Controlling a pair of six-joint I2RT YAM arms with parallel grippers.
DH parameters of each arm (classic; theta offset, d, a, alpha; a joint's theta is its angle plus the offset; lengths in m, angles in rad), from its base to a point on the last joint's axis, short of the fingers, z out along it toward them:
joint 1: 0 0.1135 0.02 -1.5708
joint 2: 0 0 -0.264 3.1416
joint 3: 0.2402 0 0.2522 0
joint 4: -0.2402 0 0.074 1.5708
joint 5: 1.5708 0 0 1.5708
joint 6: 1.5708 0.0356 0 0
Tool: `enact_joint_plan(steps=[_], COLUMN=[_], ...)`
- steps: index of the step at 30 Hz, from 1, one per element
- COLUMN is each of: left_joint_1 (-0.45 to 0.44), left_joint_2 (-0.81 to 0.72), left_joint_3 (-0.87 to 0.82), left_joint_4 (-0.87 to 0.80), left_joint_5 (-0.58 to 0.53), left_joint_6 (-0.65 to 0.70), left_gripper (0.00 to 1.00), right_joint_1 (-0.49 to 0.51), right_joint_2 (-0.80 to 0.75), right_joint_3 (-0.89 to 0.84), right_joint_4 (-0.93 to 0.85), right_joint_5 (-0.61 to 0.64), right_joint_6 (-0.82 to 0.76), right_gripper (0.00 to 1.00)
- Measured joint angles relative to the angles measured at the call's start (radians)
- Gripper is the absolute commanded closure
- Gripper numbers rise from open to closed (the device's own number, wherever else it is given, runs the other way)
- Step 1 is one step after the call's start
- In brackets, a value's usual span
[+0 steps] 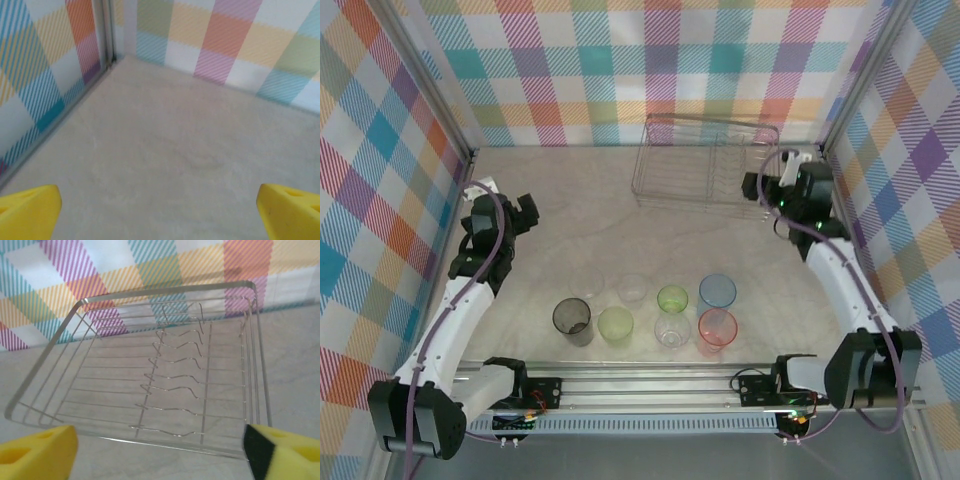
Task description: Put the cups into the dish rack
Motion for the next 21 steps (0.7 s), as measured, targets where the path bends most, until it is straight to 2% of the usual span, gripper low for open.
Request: enact_joint_plan(steps=[6,9,17,21], left_joint_1=[0.0,0.0,0.0,0.0], left_joint_2=[-0.08,-0.166,-0.446,-0.504], left_joint_3=[-0.023,-0.051,-0.123,-0.144], left_joint_4=[-0.225,-0.284,-0.347,-0.378], left_joint_5=[0.178,0.252,0.369,0.414], left_joint_6=[-0.032,-0.032,-0.052,-0.072], left_gripper=[0.0,0.0,0.0,0.0], right_joint_1=[-0.066,-0.078,-0.12,-0.127], right_joint_2=[0.253,0.382,0.651,0.726], right_joint_3=[0.387,0.512,0.645,0.725], right_joint_4=[-0.275,-0.394,-0.572,-0.613], right_joint_5=[-0.03,-0.026,-0.029,-0.007], right_joint_6=[0.029,0.025,0.026,0.026], right_gripper=[0.31,0.27,0.34,0.36])
